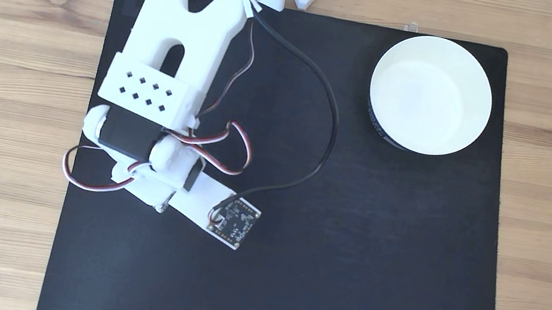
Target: Pick up the toy and place it on the plate
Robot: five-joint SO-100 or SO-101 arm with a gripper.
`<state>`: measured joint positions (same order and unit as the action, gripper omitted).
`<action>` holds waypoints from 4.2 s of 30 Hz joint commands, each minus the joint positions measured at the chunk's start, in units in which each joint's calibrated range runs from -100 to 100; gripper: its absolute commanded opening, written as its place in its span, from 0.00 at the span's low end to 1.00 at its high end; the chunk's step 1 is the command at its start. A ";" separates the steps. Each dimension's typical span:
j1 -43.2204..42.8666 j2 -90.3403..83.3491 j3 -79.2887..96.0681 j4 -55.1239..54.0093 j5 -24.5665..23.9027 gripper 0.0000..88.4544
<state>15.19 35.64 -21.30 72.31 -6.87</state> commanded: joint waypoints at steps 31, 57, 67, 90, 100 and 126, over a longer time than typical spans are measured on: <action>-51.87 -64.77 28.56 -10.33 -9.31 0.03; -65.08 -98.45 106.43 -44.87 -16.72 0.03; -64.50 -100.29 109.59 -44.87 -16.46 0.28; -39.07 -125.47 111.12 -55.54 -16.04 0.03; -16.99 -134.89 120.76 -54.10 -12.80 0.03; -13.31 -135.05 120.76 -18.96 5.15 0.04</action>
<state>1.71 -98.67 98.77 52.89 -1.98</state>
